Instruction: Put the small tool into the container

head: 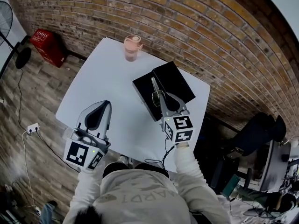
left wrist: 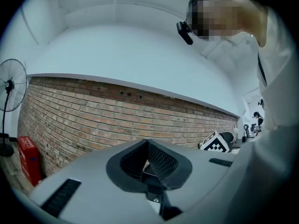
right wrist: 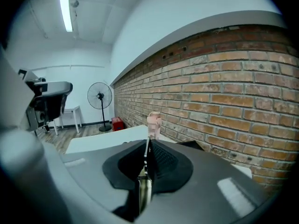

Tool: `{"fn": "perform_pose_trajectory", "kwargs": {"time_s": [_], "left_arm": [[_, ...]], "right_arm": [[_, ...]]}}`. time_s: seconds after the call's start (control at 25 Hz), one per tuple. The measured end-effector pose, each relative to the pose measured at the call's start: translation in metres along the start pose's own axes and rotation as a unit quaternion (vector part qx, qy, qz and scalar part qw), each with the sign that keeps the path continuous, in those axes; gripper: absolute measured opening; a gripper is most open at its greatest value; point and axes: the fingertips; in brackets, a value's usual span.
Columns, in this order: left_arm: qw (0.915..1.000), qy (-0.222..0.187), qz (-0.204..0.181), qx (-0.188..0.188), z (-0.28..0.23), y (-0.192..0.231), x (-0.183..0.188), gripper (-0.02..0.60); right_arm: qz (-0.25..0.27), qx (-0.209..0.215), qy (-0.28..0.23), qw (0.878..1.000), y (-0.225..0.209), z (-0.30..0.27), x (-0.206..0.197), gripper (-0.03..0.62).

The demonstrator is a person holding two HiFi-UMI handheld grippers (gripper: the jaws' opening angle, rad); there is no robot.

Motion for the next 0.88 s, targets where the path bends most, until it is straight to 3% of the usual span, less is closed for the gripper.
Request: {"fn": "perform_pose_trajectory", "kwargs": {"time_s": [0.88], "left_arm": [[0.9986, 0.021, 0.004, 0.048, 0.002, 0.017, -0.018, 0.005]], "right_arm": [[0.089, 0.008, 0.125, 0.988, -0.015, -0.069, -0.086, 0.034]]}}
Point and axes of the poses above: the fingertips, and each gripper's own axes: z backward along the fingers, y to its left, x out of its top, and after that the axes turned 3 degrees about z, right-handed
